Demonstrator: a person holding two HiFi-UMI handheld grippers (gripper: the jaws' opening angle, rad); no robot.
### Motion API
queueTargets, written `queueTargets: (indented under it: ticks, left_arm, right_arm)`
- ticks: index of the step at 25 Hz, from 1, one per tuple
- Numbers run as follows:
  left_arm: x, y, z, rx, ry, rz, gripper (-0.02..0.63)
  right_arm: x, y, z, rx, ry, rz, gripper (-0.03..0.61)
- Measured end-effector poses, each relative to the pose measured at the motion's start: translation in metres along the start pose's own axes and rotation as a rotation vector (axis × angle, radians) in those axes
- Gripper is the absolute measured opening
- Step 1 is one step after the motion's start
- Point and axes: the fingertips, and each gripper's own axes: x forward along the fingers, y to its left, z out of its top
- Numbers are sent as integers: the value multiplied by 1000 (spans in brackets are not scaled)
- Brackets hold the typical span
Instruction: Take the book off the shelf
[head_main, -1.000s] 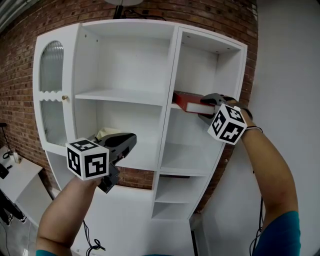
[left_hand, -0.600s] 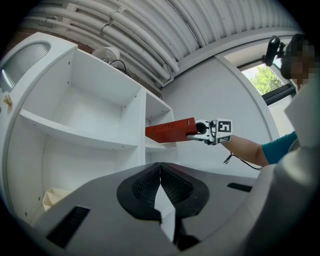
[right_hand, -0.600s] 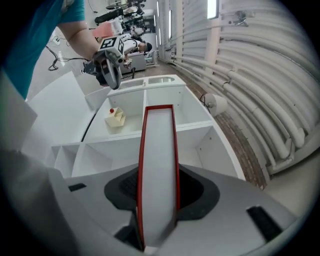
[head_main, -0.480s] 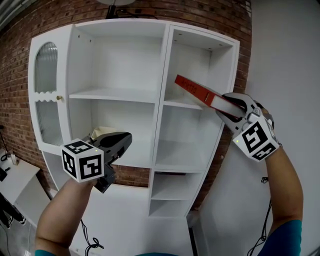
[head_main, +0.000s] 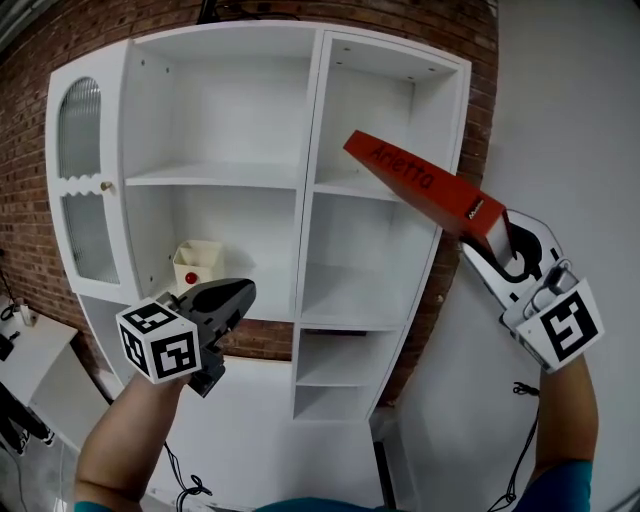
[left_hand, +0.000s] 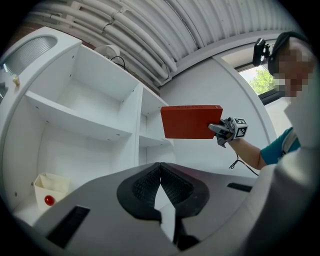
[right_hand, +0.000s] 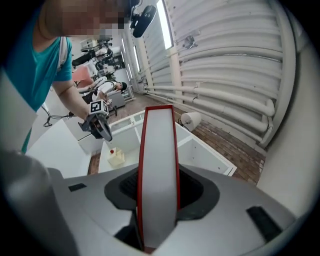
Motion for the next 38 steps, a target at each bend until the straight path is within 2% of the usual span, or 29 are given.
queueTargets:
  ticks: [5, 15, 21, 32, 38]
  left_arm:
    - [-1, -6, -21, -18, -1, 1, 17]
    - [0, -16, -77, -76, 19, 9, 17]
    - [-3, -21, -116, -108, 26, 8, 17]
    - [-33, -8, -221, -281, 68, 83, 17]
    - [-52, -13, -295, -376, 131, 136, 17]
  right_arm:
    - [-15, 23, 2, 103, -90, 22, 173]
    - [-28, 88, -41, 256, -98, 133, 173]
    - [-28, 137, -69, 393, -104, 208, 173]
    - [-25, 234, -121, 704, -69, 330, 173]
    - [-26, 306, -158, 889, 6, 399, 173]
